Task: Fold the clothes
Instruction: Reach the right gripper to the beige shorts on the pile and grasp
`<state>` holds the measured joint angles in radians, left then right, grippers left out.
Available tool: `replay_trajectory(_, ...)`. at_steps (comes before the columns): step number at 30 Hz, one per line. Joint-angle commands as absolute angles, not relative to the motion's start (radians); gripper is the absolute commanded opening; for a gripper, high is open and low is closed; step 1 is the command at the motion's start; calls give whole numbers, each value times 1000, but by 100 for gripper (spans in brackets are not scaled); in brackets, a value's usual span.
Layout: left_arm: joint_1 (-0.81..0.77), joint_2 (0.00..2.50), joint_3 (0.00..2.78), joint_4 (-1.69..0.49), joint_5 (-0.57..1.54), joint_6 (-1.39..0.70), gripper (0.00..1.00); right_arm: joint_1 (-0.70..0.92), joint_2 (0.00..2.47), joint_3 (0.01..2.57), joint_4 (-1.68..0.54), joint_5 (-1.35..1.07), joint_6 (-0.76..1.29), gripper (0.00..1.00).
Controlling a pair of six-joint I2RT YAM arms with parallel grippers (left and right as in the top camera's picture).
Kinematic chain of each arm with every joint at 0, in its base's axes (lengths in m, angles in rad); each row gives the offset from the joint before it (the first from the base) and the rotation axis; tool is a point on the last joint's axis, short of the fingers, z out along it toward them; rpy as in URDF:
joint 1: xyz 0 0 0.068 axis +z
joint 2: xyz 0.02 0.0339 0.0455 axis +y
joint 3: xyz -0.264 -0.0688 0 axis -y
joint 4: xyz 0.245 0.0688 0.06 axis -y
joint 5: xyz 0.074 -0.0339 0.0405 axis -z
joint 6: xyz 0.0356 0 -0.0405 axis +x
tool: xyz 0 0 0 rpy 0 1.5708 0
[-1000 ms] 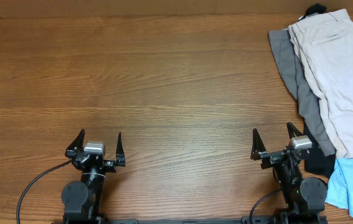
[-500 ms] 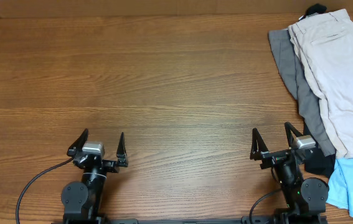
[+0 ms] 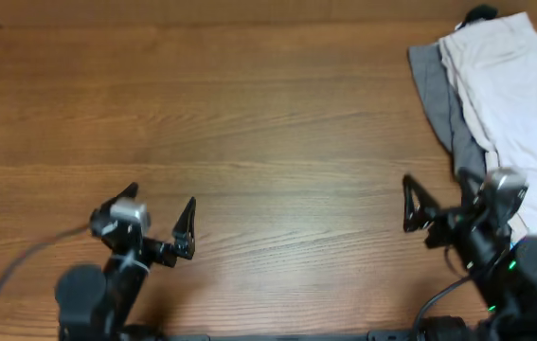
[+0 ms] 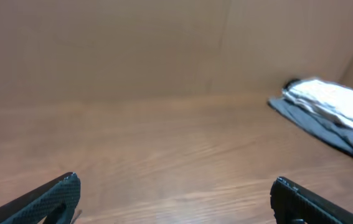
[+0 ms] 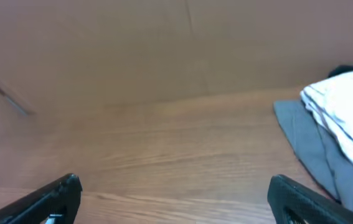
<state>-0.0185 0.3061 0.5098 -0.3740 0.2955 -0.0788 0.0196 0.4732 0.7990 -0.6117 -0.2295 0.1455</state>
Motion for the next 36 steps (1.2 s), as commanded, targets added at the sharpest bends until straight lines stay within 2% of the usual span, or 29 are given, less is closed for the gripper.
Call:
replay_trajectory(1, -21, 491, 704, -456, 411, -74, 100, 15, 617, 1042, -746, -238, 150, 100)
replay_trajectory(9, -21, 964, 1177, -855, 474, -66, 100, 15, 1067, 1546, -1211, -218, 76, 100)
replay_trajectory(14, -21, 1182, 1305, -987, 472, -67, 100, 15, 1299, 1715, -1350, -219, 75, 100)
replay_trajectory(20, -21, 1377, 1304, -984, 496, -83, 100, 15, 1476, 1716, -1325, -206, 78, 100)
replay_trajectory(22, -21, 1423, 1304, -967, 520, -82, 100, 13, 1523, 1716, -1279, -127, 89, 96)
replay_trajectory(26, -21, 1486, 1304, -944, 526, -77, 100, -27, 1622, 1716, -1135, 108, 218, 96)
replay_trajectory(36, -43, 1501, 1304, -941, 424, -22, 100, -191, 1883, 1716, -957, 112, 213, 92)
